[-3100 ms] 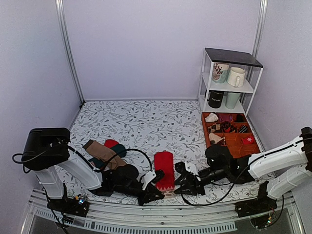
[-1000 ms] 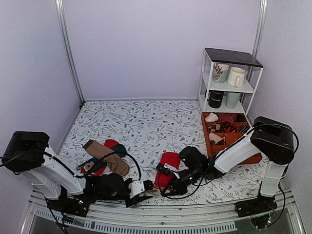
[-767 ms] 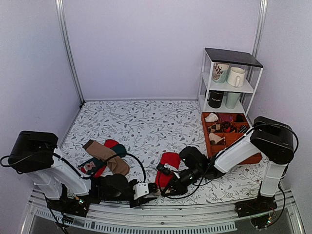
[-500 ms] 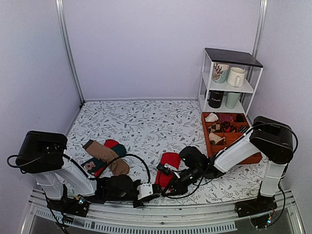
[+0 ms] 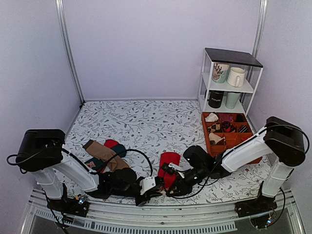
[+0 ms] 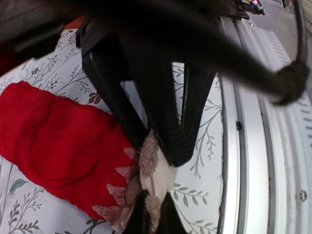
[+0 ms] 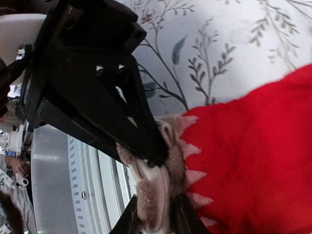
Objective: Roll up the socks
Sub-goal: Roll a pair of socks at the center of the board.
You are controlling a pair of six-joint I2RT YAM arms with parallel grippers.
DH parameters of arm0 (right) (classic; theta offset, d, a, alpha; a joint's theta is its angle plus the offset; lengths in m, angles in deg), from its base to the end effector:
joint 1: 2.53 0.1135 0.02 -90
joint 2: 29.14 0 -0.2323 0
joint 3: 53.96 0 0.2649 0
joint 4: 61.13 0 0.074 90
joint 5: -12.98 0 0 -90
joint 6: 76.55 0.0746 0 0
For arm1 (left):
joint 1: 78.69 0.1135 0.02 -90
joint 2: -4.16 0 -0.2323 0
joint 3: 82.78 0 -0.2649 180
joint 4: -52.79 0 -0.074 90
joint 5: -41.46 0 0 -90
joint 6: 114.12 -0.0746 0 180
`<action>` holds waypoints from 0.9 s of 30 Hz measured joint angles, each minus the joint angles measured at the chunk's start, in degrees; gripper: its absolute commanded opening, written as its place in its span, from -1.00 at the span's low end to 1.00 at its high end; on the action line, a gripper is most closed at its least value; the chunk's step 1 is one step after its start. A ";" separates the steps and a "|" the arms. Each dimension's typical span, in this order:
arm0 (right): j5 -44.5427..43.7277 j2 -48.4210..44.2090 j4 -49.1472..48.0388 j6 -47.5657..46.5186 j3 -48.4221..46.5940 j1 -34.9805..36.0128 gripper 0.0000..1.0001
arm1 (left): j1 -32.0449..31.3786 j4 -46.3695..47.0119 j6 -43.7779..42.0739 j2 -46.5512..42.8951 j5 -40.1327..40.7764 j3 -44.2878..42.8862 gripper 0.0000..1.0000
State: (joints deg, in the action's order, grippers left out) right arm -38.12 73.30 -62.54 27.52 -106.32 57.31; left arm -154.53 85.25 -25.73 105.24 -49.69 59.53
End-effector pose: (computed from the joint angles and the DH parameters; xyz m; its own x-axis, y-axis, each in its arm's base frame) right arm 0.1239 0.3065 0.0380 -0.5802 -0.6219 -0.5259 -0.7631 0.1893 0.6179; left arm 0.0746 -0.3017 0.0283 -0.0983 0.5046 -0.8577 0.9768 0.2138 0.0138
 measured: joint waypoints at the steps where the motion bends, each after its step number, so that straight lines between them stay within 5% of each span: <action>1: -1.60 -1.79 1.16 -0.13 0.72 0.09 -0.43 | 0.61 -1.92 1.42 -0.09 -1.36 -1.14 -1.00; 8: -17.86 -22.27 7.58 -3.28 8.17 2.19 -0.28 | 3.98 -14.78 10.88 1.40 -11.91 -9.66 -1.00; 12: -26.32 -29.44 3.67 -9.75 11.61 9.73 -0.27 | 5.03 -16.96 13.90 4.07 -17.20 -13.14 -1.00; 27: -39.04 -17.59 -1.81 -25.24 12.52 17.42 -0.27 | 6.88 -14.71 16.28 6.36 -24.15 -13.49 -1.00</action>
State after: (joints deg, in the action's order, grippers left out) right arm -77.16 55.70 -64.36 2.27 -93.80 74.73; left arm -147.64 70.54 -9.45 111.60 -73.84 46.04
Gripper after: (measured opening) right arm 0.366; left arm 0.018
